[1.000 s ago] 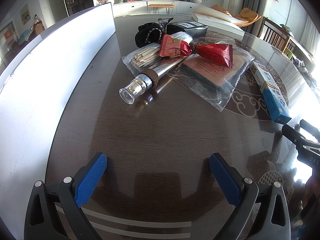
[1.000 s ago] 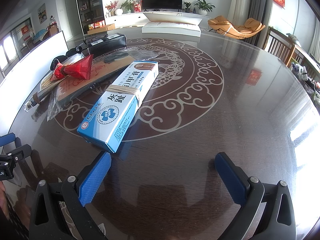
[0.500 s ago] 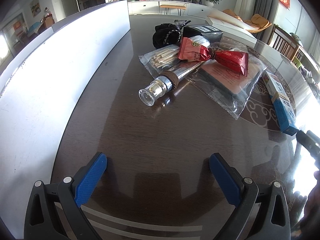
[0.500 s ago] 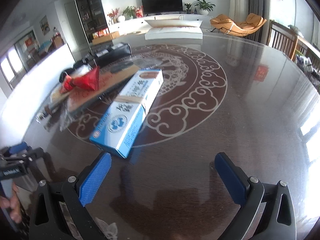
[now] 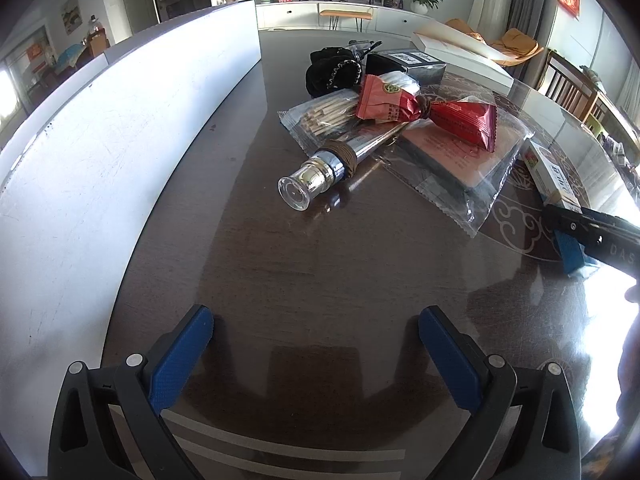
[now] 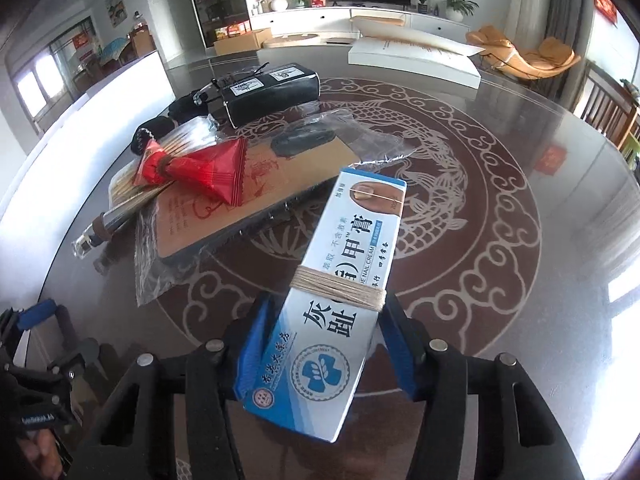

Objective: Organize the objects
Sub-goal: 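Reach the right tool to the blue cream box and close on it, then lift the blue cream box with the right tool, then grasp the red wrapped candy packet with the left tool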

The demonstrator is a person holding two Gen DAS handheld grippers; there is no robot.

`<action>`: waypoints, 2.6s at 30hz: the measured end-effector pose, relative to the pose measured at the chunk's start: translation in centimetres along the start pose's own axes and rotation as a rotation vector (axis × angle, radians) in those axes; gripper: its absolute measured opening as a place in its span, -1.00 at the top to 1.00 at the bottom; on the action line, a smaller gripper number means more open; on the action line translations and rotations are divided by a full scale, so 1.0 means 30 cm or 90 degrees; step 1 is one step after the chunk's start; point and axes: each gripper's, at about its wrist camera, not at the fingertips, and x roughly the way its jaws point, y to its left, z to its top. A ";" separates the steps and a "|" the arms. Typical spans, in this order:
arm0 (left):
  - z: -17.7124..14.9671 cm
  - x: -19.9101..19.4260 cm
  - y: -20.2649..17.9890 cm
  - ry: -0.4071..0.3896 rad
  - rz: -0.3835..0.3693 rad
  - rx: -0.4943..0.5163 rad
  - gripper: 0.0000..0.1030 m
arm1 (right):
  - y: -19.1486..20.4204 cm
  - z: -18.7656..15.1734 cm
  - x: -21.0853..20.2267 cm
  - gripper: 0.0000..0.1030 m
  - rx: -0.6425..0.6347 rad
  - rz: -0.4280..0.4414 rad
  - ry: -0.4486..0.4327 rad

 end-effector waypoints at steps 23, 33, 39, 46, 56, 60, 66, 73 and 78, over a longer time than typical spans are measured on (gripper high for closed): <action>0.001 0.002 -0.006 0.001 -0.001 0.000 -1.00 | -0.179 -0.167 -0.050 -1.00 -0.012 -0.040 -0.041; 0.073 -0.082 -0.013 -0.080 -0.092 0.003 -1.00 | -0.178 -0.168 -0.049 -1.00 -0.012 -0.041 -0.041; 0.295 -0.065 -0.245 -0.127 -0.097 0.261 -1.00 | -0.178 -0.168 -0.049 -1.00 -0.012 -0.040 -0.041; 0.418 0.157 -0.369 -0.001 -0.076 0.338 -0.91 | -0.178 -0.168 -0.049 -1.00 -0.012 -0.040 -0.041; 0.127 0.018 -0.228 0.063 -0.249 0.171 0.14 | -0.178 -0.168 -0.048 -1.00 -0.012 -0.040 -0.041; 0.134 0.011 -0.237 0.050 -0.264 0.082 -0.11 | -0.178 -0.168 -0.048 -1.00 -0.012 -0.040 -0.041; 0.347 0.021 -0.406 0.022 -0.227 0.001 -0.15 | -0.178 -0.168 -0.047 -1.00 -0.012 -0.040 -0.042; 0.443 0.158 -0.581 0.026 -0.027 0.080 -0.09 | -0.179 -0.167 -0.047 -1.00 -0.011 -0.040 -0.042; 0.309 0.077 -0.443 -0.008 -0.110 0.083 0.65 | -0.177 -0.168 -0.048 -1.00 -0.011 -0.040 -0.042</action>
